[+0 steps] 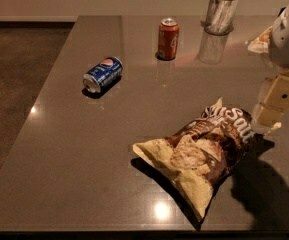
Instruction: Move brown chip bag near pepsi can
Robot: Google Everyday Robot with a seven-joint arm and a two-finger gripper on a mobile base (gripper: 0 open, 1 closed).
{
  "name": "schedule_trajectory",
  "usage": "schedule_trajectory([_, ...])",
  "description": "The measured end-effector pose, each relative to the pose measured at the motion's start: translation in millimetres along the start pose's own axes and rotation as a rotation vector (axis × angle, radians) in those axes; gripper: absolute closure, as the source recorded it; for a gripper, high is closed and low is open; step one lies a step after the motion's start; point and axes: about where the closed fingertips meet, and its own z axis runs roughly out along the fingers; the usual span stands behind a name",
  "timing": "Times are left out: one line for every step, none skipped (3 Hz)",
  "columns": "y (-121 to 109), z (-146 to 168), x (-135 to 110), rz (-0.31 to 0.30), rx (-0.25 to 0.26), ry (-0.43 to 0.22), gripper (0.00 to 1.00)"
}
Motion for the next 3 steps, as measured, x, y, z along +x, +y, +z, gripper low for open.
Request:
schedule_trajectory([0, 0, 0, 0.0, 0.0, 0.0, 0.0])
schedule_trajectory([3, 6, -1, -0.047, -0.039, 0.001, 0.0])
schedule_trajectory([14, 28, 0, -0.16, -0.123, -0.019, 0.0])
